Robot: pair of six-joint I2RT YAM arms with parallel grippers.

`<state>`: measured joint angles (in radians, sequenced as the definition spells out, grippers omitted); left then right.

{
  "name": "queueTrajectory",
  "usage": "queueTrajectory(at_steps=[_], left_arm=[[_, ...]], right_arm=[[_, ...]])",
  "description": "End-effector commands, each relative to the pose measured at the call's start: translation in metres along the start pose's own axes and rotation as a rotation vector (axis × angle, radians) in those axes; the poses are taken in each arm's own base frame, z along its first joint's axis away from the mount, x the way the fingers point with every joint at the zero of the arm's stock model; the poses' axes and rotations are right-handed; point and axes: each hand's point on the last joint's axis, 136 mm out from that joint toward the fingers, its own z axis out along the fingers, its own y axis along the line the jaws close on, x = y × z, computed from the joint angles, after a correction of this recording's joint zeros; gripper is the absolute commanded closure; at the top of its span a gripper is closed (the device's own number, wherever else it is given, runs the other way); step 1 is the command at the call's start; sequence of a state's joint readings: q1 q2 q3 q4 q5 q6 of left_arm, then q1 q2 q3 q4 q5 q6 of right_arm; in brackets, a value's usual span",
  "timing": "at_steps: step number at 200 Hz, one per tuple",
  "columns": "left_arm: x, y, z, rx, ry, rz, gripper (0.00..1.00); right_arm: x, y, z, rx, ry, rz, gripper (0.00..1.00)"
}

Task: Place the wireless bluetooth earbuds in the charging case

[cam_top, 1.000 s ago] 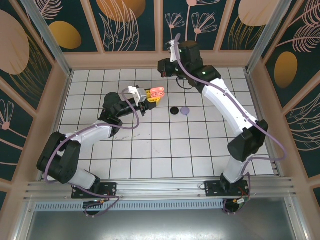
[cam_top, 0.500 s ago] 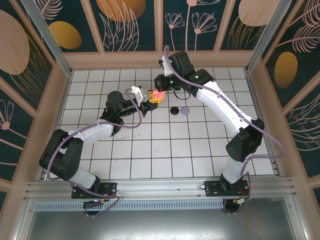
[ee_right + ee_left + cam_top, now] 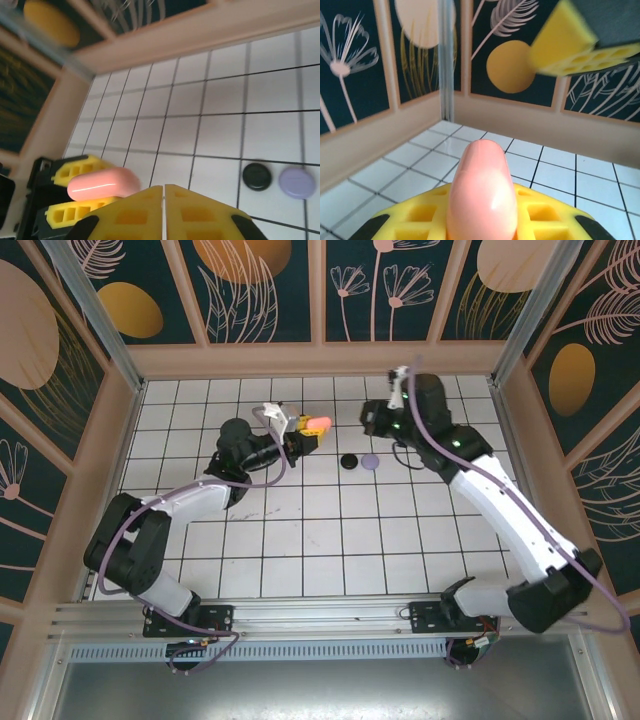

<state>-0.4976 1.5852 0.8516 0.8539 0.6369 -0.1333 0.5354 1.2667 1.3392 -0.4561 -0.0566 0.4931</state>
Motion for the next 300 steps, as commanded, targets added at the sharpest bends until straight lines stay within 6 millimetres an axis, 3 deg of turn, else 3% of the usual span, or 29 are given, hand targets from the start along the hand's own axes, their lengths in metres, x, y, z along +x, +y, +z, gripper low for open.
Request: queueTrajectory(at_steps=[1,34,56,87,118,130,139,142,144,147,167,184,207,221,245,265,283,300], left_arm=[[0.049,0.026,0.005,-0.107,0.133,-0.265,1.0],[0.138,0.043,0.001,-0.223,0.353,-0.528,1.0],[0.171,0.051,-0.001,-0.282,0.419,-0.625,1.0],[0.211,0.062,0.001,-0.342,0.522,-0.713,0.94],[0.232,0.072,0.003,-0.387,0.579,-0.732,0.74],[0.233,0.077,0.0,-0.421,0.588,-0.715,0.52],[0.229,0.081,-0.002,-0.444,0.588,-0.691,0.31],[0.228,0.082,-0.003,-0.453,0.589,-0.683,0.2],[0.226,0.083,-0.004,-0.458,0.588,-0.677,0.06],[0.224,0.084,-0.005,-0.466,0.587,-0.667,0.02],[0.207,0.096,-0.013,-0.524,0.583,-0.608,0.01],[0.18,0.109,-0.027,-0.594,0.56,-0.544,0.01],[0.131,0.129,-0.056,-0.716,0.488,-0.424,0.01],[0.083,0.136,-0.077,-0.794,0.38,-0.305,0.01],[0.028,0.126,-0.122,-0.897,0.154,0.0,0.01],[0.017,0.123,-0.169,-1.013,0.066,0.147,0.01],[0.018,0.129,-0.218,-1.156,-0.003,0.165,0.01],[0.028,0.128,-0.25,-1.218,-0.037,0.162,0.01]], right_arm=[[0.0,-0.031,0.005,0.081,-0.072,0.095,0.87],[0.037,-0.074,0.012,0.201,-0.055,0.098,0.8],[0.05,-0.088,0.013,0.226,-0.058,0.099,0.77],[0.053,-0.093,0.013,0.249,-0.061,0.088,0.75],[0.046,-0.092,0.007,0.248,-0.082,0.073,0.64],[0.042,-0.093,0.005,0.248,-0.09,0.069,0.56],[0.039,-0.093,0.003,0.244,-0.094,0.063,0.49],[0.038,-0.093,0.002,0.244,-0.096,0.062,0.46],[0.037,-0.093,0.001,0.246,-0.097,0.062,0.44],[0.036,-0.094,0.0,0.247,-0.099,0.061,0.42],[0.024,-0.097,-0.008,0.254,-0.126,0.051,0.2],[0.011,-0.107,-0.018,0.287,-0.166,0.044,0.03],[-0.008,-0.138,-0.034,0.42,-0.261,0.023,0.01],[-0.018,-0.167,-0.046,0.551,-0.35,0.001,0.01],[-0.016,-0.215,-0.055,0.688,-0.506,-0.1,0.01],[0.004,-0.26,-0.054,0.739,-0.557,-0.1,0.01],[0.019,-0.277,-0.051,0.695,-0.649,-0.145,0.01],[0.035,-0.288,-0.044,0.665,-0.663,-0.175,0.01]])
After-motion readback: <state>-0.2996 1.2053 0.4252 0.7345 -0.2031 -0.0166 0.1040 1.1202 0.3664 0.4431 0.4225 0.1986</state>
